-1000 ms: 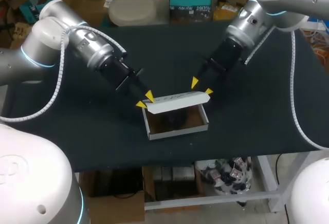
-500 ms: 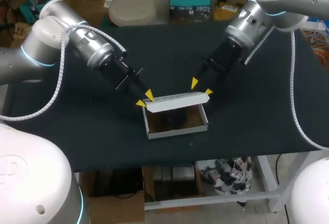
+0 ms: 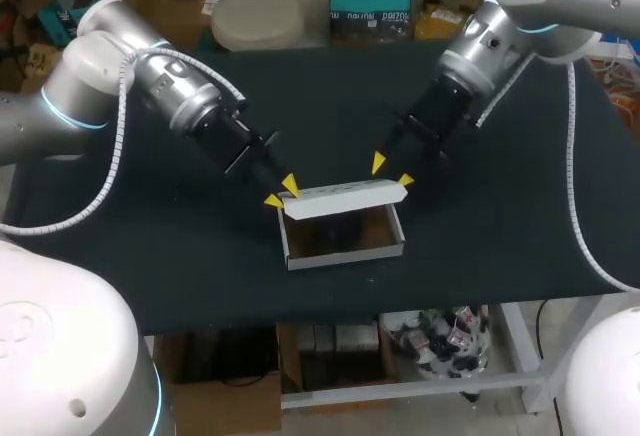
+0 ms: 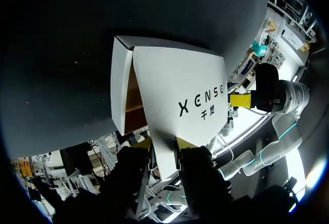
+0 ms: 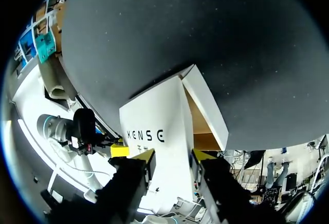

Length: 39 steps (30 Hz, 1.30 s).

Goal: Assemble the packaging by folding the flat box into shape, placing the metal phone stand inside, and closing the box properly

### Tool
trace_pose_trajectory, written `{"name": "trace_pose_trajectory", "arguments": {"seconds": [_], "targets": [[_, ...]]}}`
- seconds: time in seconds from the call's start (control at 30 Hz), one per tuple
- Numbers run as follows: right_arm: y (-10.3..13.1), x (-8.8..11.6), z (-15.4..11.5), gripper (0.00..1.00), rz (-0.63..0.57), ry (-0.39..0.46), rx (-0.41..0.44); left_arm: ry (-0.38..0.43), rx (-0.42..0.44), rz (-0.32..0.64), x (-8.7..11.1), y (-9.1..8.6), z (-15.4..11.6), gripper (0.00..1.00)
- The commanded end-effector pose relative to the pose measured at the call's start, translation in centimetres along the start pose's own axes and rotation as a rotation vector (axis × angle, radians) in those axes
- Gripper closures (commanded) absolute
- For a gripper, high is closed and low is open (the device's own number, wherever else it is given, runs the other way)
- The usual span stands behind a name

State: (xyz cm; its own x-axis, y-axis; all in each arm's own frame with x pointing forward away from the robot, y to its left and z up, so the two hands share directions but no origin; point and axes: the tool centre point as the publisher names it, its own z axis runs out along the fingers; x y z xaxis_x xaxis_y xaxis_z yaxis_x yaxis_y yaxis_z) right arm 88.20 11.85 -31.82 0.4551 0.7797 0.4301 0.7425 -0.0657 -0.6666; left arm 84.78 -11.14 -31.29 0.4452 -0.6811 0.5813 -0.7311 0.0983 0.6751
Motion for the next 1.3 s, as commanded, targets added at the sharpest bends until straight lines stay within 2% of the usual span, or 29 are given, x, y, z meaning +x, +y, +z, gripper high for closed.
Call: {"name": "trace_pose_trajectory", "arguments": {"seconds": [0.03,1.3], "targets": [[-0.29,0.57,0.72,0.54,0.002,-0.002,-0.002,-0.003,-0.004,-0.001,0.54,-0.36,0.53,0.75],[-0.07,0.19,1.18,0.52,0.007,0.027,-0.015,0.021,0.016,0.025,-0.38,-0.32,1.07,0.75]]}}
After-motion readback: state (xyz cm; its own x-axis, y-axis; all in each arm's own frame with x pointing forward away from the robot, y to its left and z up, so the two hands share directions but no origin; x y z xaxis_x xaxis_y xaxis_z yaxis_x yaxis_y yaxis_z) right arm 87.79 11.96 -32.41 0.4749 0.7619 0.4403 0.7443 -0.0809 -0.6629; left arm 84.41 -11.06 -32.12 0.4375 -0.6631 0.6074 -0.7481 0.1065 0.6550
